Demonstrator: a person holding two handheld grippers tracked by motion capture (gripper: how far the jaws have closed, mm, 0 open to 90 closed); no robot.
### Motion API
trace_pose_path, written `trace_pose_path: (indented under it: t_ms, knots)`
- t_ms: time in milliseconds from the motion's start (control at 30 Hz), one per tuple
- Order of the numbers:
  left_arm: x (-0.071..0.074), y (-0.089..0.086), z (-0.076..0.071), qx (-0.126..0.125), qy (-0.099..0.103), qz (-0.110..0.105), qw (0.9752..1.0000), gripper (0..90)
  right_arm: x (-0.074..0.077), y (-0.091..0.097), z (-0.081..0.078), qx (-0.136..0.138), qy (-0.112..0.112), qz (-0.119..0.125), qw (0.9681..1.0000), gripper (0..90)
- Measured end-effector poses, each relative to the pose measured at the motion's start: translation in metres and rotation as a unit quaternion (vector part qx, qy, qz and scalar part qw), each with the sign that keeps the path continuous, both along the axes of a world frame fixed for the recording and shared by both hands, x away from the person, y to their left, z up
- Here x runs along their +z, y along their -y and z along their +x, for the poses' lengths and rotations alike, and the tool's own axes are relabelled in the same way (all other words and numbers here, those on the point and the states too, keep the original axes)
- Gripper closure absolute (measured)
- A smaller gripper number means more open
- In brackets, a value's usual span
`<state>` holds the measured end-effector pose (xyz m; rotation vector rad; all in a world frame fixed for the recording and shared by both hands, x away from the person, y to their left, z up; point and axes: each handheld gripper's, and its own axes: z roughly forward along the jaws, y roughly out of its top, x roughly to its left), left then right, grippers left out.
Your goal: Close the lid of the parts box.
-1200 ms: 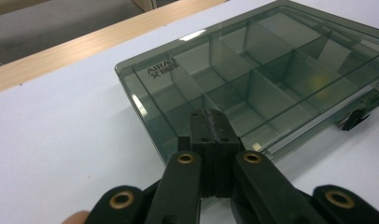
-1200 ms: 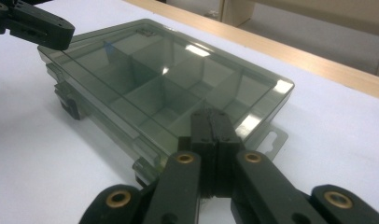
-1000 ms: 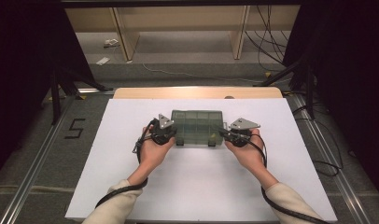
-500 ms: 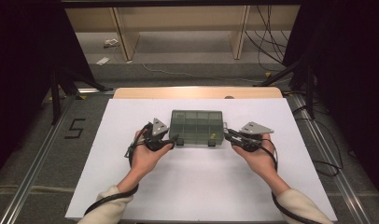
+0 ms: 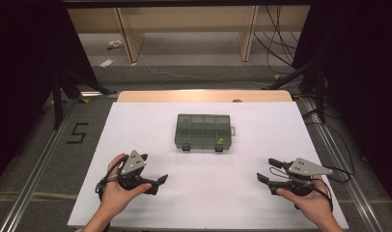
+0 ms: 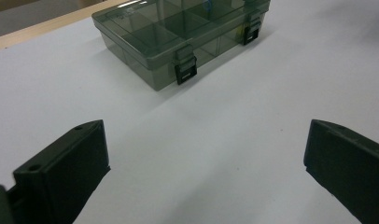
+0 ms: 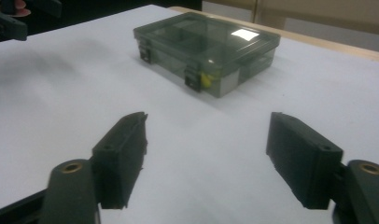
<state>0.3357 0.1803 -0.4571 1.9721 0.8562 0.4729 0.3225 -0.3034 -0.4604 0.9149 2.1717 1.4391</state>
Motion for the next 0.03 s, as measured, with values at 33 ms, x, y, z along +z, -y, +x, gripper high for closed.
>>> trace_pose_path:
  t_ms: [33]
  knots:
    - [-0.0002,-0.0008,-0.0013,0.003,0.001,-0.004,1.0000,0.0,0.0000,0.0000,0.0000,0.000,0.000,0.000,1.0000,27.8]
